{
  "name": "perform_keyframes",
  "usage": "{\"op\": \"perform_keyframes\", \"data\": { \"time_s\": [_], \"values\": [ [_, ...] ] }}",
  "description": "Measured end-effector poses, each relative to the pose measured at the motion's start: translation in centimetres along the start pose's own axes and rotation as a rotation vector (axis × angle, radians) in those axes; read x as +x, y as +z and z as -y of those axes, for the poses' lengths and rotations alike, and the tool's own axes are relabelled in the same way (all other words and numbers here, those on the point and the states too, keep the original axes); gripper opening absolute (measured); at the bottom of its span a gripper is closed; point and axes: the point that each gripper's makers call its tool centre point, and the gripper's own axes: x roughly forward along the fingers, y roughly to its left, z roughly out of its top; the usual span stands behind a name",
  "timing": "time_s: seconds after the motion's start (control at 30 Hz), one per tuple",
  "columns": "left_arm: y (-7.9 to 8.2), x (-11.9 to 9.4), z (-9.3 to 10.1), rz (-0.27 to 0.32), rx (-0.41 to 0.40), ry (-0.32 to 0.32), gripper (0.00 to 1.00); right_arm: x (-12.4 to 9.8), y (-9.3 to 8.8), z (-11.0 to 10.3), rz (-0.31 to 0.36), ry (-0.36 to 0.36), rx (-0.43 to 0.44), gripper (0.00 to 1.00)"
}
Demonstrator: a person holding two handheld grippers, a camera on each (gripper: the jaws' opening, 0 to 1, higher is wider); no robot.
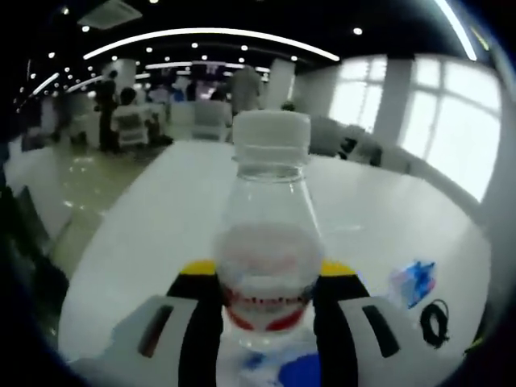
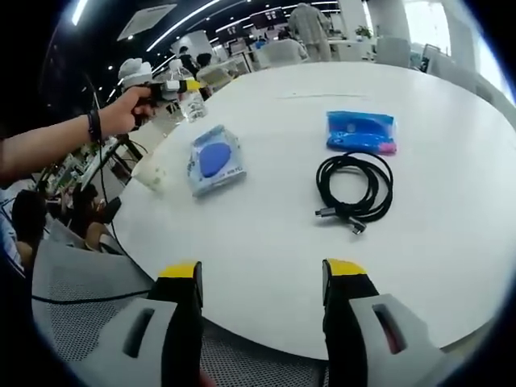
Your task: Arrange the tabletop items into an orderly group along one side of the table until the central work area is clear of visible clutter.
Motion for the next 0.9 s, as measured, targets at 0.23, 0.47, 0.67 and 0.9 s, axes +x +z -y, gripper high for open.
{"op": "perform_keyframes", "data": {
  "time_s": [0.23, 0.47, 0.67, 0.9],
  "values": [
    [-1.5, -0.1, -3.7, -0.047, 0.033, 0.035, 0.40, 0.0, -0.1, 0.1, -0.004, -0.007, -0.003, 0.59],
    [-2.6, -0.6, -5.3, -0.074, 0.042, 0.054, 0.40, 0.0, -0.2, 0.2, -0.012, -0.016, -0.005, 0.59],
    [-4.4, -0.5, -6.4, -0.104, 0.058, 0.059, 0.40, 0.1, -0.4, 0.3, -0.021, -0.020, -0.007, 0.59],
    [-6.0, -0.7, -6.7, -0.124, 0.061, 0.061, 0.40, 0.1, -0.6, 0.3, -0.028, -0.025, -0.009, 0.59]
  ]
}}
